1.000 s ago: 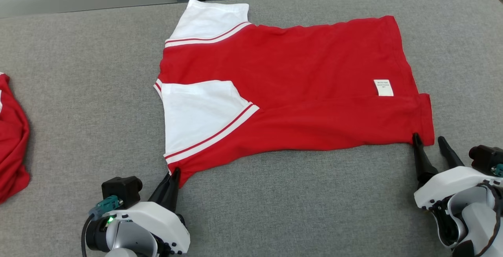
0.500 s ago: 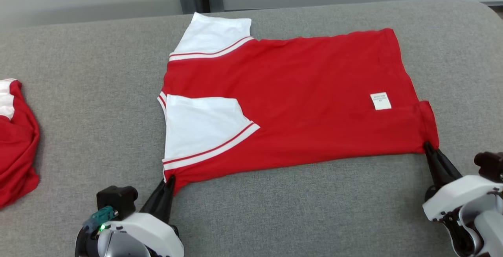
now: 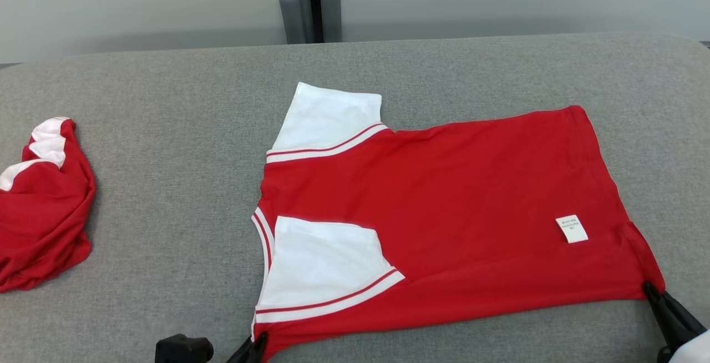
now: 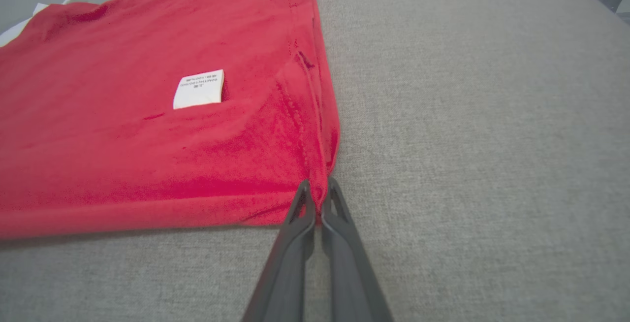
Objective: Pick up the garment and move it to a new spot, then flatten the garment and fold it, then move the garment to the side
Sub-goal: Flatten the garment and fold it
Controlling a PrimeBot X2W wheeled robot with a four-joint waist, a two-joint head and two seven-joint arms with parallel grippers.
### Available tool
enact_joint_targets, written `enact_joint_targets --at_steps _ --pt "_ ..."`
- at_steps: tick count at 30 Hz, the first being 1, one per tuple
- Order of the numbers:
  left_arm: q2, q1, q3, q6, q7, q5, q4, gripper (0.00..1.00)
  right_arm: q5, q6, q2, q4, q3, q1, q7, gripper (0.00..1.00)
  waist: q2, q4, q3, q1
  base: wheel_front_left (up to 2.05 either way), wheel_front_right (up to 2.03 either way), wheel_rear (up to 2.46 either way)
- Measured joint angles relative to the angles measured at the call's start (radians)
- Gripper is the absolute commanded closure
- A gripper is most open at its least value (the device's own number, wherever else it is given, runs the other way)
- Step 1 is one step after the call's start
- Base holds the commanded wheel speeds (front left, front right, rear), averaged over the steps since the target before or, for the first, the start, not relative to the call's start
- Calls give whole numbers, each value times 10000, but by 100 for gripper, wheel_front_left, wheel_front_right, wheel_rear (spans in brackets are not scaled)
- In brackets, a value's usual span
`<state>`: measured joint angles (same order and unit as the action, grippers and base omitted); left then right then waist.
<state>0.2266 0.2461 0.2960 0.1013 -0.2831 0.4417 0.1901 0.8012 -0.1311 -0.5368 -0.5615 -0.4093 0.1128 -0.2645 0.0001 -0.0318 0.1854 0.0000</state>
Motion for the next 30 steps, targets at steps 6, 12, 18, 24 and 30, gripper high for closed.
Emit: enact_joint_targets --at_steps 6,12,18,24,30 --pt "-109 371 12 316 -245 130 387 93 2 -2 -150 255 65 -408 2 96 0 102 33 0 0 0 0" --pt "-546 28 79 318 201 261 -201 0 -385 2 119 81 477 -389 15 0 0 137 -52 0 0 0 0" --pt "-784 -205 13 424 550 261 -4 0 -1981 2 690 1450 2815 -674 2 0 0 26 -188 0 0 0 0" --pt "-685 -1135 -301 506 508 232 646 0 -3756 4 1937 3317 3971 -825 0 0 0 -247 -334 -1 0 0 0" --pt "-802 -3846 -545 107 40 631 -708 0 -4232 2 2692 3611 2970 -497 0 0 -1 -583 -251 0 0 0 0"
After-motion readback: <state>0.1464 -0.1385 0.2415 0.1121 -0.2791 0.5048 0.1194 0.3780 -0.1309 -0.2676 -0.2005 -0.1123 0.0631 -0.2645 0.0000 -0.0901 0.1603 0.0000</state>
